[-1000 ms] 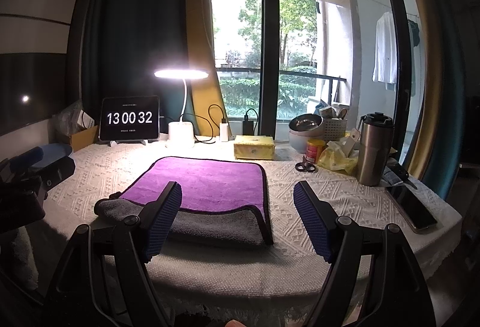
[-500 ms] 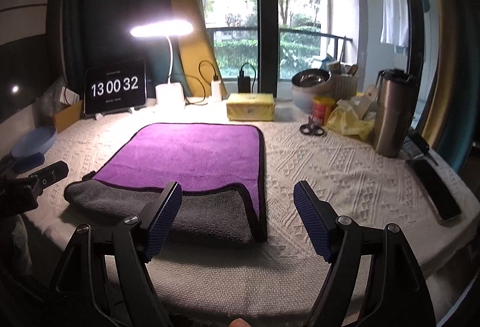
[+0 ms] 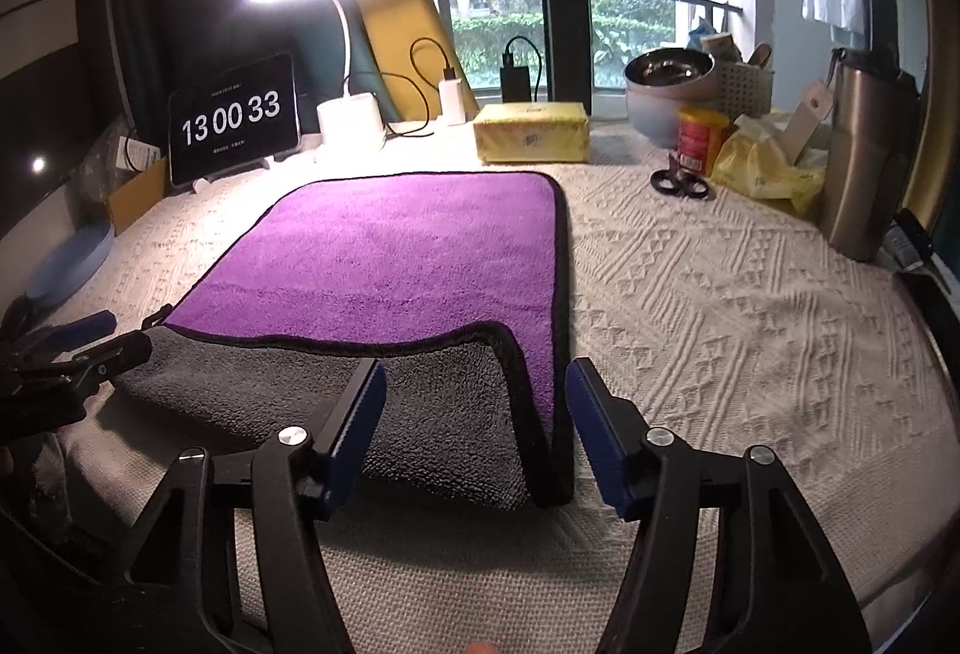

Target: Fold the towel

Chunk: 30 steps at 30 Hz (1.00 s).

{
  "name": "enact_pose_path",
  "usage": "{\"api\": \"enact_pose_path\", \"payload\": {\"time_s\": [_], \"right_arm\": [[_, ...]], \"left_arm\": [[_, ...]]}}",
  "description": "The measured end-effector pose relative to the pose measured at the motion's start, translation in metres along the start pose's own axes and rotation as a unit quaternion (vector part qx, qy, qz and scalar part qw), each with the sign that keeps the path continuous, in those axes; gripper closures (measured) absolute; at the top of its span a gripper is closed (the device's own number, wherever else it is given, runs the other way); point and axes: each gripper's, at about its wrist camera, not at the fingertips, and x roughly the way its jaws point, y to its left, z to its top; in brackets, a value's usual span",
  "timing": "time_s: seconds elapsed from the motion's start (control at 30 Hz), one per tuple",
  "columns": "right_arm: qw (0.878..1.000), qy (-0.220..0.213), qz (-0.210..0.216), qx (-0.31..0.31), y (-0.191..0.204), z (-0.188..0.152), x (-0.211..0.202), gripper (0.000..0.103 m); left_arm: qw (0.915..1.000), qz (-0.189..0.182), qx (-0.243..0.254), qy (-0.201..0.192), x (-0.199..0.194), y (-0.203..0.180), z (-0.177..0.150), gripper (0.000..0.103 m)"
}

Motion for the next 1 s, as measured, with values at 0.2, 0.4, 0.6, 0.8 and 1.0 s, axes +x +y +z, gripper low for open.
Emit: {"api": "enact_pose_path", "payload": {"time_s": [0.2, 0.4, 0.6, 0.8, 1.0], "right_arm": [[1.000, 0.016, 0.004, 0.003, -0.003, -0.001, 0.012, 0.053], [1.000, 0.024, 0.003, -0.014, 0.002, -0.008, 0.018, 0.070], [1.000, 0.016, -0.005, -0.024, 0.003, -0.008, 0.017, 0.093], [0.999, 0.004, -0.011, -0.033, 0.004, -0.006, 0.011, 0.097], [0.999, -0.022, -0.015, -0.030, 0.007, 0.004, -0.007, 0.097]], "left_arm": [[0.9997, 0.009, 0.012, 0.017, 0.011, -0.003, -0.005, 0.050], [0.9993, 0.003, 0.031, 0.020, 0.010, -0.009, -0.007, 0.068], [0.9993, -0.009, 0.034, 0.016, 0.007, -0.011, -0.008, 0.081], [0.9994, -0.019, 0.028, 0.011, 0.003, -0.010, -0.005, 0.085], [0.9993, -0.028, 0.024, -0.008, -0.015, -0.011, 0.006, 0.085]]}}
